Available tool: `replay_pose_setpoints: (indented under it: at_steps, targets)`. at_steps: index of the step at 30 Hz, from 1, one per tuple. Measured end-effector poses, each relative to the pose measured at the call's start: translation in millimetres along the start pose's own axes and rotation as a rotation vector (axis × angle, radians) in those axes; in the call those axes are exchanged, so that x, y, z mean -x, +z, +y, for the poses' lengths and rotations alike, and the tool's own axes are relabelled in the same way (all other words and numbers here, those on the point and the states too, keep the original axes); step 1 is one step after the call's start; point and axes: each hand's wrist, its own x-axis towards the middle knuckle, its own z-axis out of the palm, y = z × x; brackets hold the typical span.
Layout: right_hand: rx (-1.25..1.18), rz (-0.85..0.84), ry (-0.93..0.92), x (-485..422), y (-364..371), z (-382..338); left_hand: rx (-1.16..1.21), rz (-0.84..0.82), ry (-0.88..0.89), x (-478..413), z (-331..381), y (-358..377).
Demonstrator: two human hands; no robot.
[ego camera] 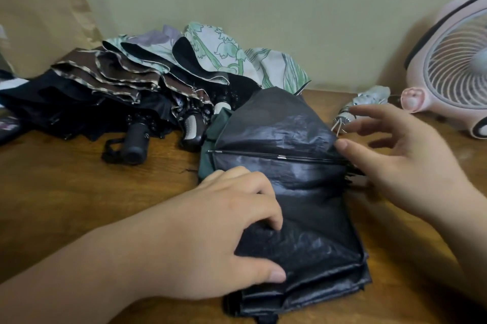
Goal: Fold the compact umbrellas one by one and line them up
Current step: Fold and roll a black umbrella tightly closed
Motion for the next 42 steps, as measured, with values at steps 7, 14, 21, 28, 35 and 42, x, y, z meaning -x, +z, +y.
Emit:
replay_pose_setpoints:
  at_steps: [7, 14, 21, 28, 35, 42]
  targets:
    - [-0.311, -0.112, 0.043, 0.9, 10.3, 2.0, 0.202, 0.471, -0.313, -8.0, 2.4, -17.4]
    - [-0.565, -0.152, -0.093, 7.0, -2.8, -3.7, 0.436, 0.542, -0.529, -14.9, -24.8, -17.8]
    - [-0.055, -0.289, -0.209, 4.8, -5.4, 5.9, 0.451, 0.496, -0.483, -19.2, -26.0, -16.4]
    - [0.066, -0.338, -0.219, 5.4, -5.7, 4.2, 0.76, 0.432, -0.251, -12.5, -7.0, -19.5]
    - [-0.014, -0.314, -0.31, 7.0, -12.8, -3.4, 1.317, 0.439, -0.158, -10.1, 10.0, -24.6]
    - [-0.187, -0.372, -0.268, 9.4, -12.8, -8.2, 1.089, 0.505, -0.306, -12.9, 21.2, -21.9]
